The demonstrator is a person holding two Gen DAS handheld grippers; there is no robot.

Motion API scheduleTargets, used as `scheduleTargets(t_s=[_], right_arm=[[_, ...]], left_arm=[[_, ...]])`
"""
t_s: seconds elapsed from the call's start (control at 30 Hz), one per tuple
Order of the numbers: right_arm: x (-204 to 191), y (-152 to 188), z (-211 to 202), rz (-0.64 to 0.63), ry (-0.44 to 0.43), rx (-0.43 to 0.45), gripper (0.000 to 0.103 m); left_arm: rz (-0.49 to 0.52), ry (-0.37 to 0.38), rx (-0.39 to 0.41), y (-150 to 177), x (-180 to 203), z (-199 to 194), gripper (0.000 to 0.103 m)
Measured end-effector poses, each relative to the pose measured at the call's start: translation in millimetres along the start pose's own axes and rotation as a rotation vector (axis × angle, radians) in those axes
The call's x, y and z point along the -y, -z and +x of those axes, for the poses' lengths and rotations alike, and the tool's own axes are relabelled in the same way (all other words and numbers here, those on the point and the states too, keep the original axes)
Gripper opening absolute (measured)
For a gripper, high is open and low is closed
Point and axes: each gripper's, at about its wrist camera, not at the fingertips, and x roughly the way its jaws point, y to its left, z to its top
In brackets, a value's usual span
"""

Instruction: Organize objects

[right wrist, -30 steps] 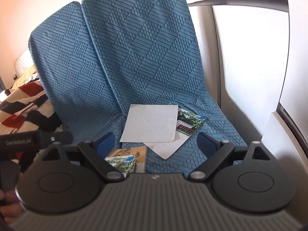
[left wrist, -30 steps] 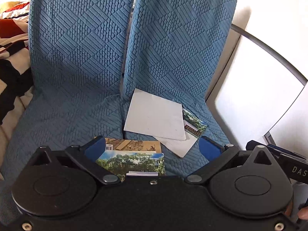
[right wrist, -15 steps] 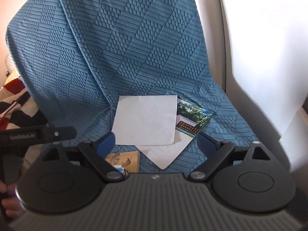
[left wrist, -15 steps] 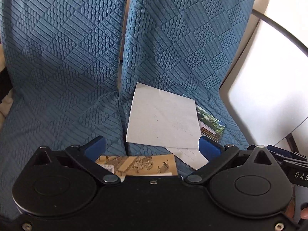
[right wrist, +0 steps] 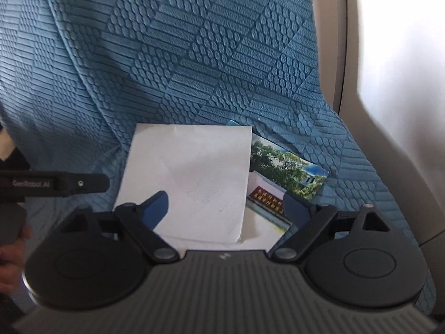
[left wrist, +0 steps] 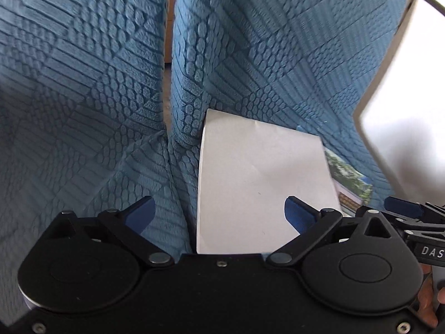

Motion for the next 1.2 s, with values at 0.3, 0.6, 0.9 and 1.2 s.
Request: scheduleTargets(t_s=[0.3,0.6,0.9,1.2], right_arm=[[6.1,-7.9,53.8,-0.059,0.013,-0.021,0.074],[8.5,-10.1,73.8,-0.085,0.022,-0.022,0.061],[9.9,-8.2,76.3,-0.091,0.017,-0.015,0.062],[5.9,-7.7,79.5,-0.118,0.016,-0.010,0.063]], left_arm=[[0.008,0.038,-0.017,-24.1,-17.2,50.7,0.092],[0.038,0.096,-0.026,-36.2,-23.6,80.3,0.071],[0.059,0.131,-0.024,-42.9,-20.6,86.2,0.062],[0.114,0.161,-0.029,-46.2,-7.1,72.4,0.026]])
